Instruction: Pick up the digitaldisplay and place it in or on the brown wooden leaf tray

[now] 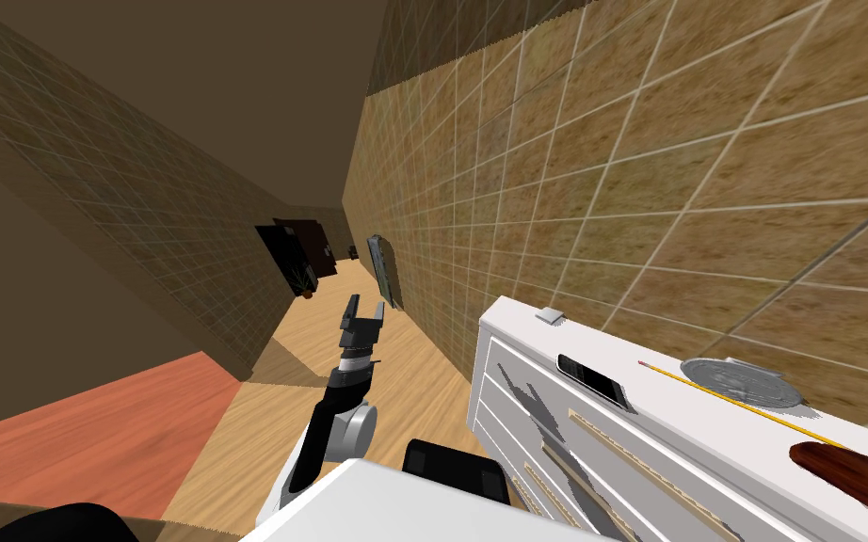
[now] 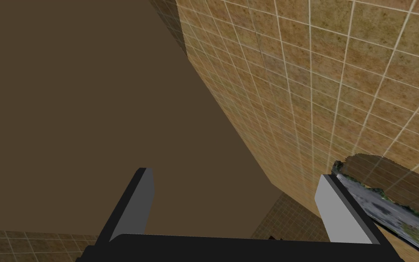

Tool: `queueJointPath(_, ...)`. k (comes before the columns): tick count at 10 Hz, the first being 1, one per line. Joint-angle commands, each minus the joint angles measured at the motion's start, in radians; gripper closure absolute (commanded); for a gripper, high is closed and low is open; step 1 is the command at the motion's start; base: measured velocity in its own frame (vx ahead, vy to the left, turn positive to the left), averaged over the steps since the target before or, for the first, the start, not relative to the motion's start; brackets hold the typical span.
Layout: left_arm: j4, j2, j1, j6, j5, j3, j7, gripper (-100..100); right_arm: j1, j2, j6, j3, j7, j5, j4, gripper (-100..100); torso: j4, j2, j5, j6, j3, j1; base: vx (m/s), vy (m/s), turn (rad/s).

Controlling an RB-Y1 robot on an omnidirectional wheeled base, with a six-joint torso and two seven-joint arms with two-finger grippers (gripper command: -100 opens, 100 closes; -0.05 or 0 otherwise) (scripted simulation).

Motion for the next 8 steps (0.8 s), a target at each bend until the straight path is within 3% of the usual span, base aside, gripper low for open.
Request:
queueJointPath(1,0.0,0.0,0.0,0.0,0.0,0.0,0.0,0,0.0,0.0,0.0,0.0,0.0,0.0,0.0,-100,0.0,0.0,0.0,0.0,0.0,0.0,0.0,0.0,0.0)
queueJointPath(2,0.0,0.0,0.0,0.0,0.0,0.0,0.0,0,0.0,0.0,0.0,0.0,0.0,0.0,0.0,0,0.0,0.0,0.0,0.0,0.0,0.0,0.0,0.0,0.0)
queueJointPath(3,0.0,0.0,0.0,0.0,0.0,0.0,0.0,0,-0.04,0.012,-0.016,0.018,0.005,0.026,-0.001,-100,0.0,0.0,0.0,0.0,0.0,0.0,0.025,-0.014,-0.065)
queueJointPath(8,0.0,0.0,0.0,0.0,0.0,0.0,0.0,0,-0.139,0.041,-0.055,0.064,0.017,0.089,-0.005,-100,0.0,-0.001,0.0,0.0,0.0,0.001,0.023,-0.007,-0.038)
